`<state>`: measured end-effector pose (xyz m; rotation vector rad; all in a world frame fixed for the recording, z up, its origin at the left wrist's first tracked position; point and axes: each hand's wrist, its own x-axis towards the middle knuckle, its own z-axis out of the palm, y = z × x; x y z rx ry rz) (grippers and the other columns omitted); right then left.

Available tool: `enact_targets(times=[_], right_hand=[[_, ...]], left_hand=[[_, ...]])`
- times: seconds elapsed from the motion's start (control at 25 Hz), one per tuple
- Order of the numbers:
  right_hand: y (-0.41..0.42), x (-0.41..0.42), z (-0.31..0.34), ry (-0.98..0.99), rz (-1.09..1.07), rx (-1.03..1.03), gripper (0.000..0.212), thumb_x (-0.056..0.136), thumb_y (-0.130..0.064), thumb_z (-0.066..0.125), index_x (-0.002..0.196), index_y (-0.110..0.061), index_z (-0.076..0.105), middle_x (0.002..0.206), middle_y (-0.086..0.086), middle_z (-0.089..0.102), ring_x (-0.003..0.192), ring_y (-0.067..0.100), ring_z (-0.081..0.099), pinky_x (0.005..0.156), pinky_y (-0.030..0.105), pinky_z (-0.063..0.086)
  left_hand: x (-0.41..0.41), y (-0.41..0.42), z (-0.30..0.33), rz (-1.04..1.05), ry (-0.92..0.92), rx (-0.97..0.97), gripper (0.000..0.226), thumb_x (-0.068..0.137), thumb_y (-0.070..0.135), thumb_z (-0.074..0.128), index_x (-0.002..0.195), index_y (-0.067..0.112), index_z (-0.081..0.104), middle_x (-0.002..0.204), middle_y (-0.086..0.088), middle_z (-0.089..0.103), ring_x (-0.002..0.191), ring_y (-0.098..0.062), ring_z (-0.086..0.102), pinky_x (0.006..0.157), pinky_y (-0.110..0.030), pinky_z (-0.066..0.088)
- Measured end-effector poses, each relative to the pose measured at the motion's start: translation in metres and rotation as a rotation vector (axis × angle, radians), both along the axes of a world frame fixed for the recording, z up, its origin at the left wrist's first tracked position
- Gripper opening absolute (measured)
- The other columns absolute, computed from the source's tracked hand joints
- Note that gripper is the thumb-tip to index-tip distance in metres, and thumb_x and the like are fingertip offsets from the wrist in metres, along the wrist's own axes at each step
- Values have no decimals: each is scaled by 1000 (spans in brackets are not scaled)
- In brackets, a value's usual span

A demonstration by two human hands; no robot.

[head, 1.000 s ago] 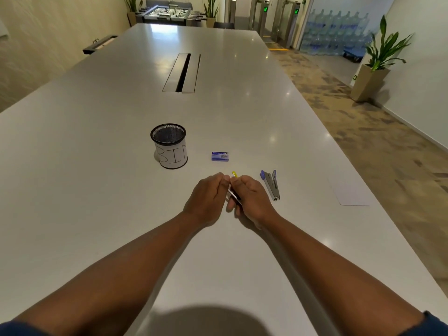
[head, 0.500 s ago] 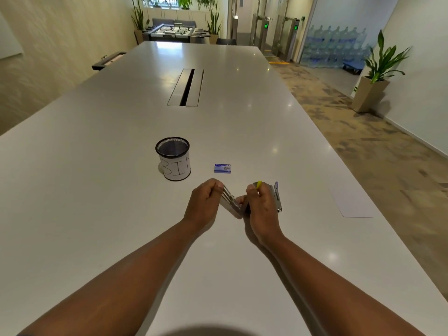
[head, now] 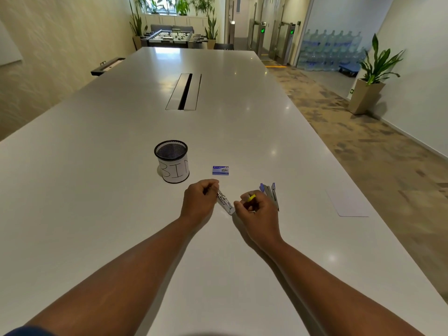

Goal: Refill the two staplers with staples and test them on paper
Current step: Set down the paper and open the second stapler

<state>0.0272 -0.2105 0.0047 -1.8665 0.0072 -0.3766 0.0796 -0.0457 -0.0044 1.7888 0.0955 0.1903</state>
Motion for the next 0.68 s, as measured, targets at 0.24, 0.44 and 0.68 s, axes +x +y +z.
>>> enact_targets(times=[0.24,0.44,0.68], right_hand=[[-9,-5,-9,36,-25,-141,15,80,-16,78,76,-21,63,66,-9,63,60,5,56,58,21,47],[-8,-10,-12,14,44,-486,3,87,-20,69,88,-18,72,75,-3,64,70,13,57,66,35,53],[1,-16,-10,-6,51,-674,14,88,-25,54,75,-21,52,70,-5,47,58,15,48,55,35,46]], left_hand=[[-1,-7,3,92,14,75,21,95,26,69,114,18,69,89,-1,74,87,-19,72,81,-32,59],[-1,-12,2,75,-3,217,23,98,27,66,117,16,69,95,0,74,86,-14,69,76,-19,49],[-1,-15,2,3,2,440,35,100,10,49,132,12,65,127,-7,67,114,-24,63,99,-30,49]])
